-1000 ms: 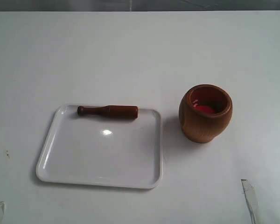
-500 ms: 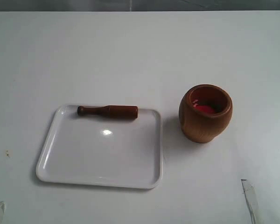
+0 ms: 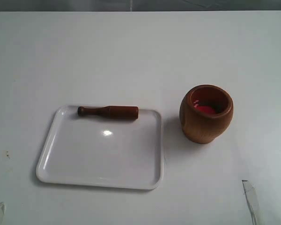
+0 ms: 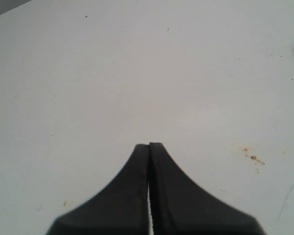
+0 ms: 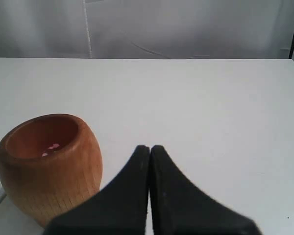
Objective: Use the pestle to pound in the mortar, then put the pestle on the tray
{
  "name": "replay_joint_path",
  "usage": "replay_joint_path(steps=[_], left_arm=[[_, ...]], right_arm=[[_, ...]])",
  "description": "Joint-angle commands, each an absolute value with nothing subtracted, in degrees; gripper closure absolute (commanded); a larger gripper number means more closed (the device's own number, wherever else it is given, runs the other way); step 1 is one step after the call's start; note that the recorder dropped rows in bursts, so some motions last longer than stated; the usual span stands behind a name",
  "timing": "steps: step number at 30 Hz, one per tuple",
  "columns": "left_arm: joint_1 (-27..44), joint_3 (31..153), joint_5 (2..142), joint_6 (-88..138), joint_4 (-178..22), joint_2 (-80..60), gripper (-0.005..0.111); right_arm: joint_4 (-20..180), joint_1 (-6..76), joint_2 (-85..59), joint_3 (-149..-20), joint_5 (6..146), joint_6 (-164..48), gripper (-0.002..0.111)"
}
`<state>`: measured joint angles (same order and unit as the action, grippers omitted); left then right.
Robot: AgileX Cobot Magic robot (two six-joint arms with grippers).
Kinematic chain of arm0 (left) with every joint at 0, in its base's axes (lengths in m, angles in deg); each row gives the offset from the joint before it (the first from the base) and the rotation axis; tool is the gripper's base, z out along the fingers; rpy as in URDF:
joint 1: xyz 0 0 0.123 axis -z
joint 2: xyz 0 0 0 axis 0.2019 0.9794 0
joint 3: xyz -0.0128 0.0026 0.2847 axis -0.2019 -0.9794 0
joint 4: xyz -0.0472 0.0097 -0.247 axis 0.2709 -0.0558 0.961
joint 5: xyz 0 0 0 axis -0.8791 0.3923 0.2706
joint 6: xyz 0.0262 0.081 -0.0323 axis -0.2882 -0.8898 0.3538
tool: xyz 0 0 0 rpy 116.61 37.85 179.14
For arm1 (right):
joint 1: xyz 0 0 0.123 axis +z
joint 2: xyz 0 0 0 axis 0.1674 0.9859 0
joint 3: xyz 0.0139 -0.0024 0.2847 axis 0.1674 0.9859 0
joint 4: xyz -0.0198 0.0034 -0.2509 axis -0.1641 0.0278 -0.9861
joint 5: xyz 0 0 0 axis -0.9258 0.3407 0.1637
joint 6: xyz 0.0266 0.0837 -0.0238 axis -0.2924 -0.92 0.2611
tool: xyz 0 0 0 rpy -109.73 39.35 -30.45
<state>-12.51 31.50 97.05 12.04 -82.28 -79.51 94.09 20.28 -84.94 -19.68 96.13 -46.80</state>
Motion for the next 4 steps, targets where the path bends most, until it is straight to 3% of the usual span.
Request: replay_joint_path(steps=[1,4], left_arm=[[-12.1,31.5,96.9,12.5,-81.9,-79.6,0.107],[-12.1,31.5,96.9,12.5,-81.9,-79.6,0.107]], right_arm=[[94.1,20.3,-85.1,-19.5,95.9,-46.9,0.108],[94.1,20.3,-85.1,-19.5,95.9,-46.9,0.108]])
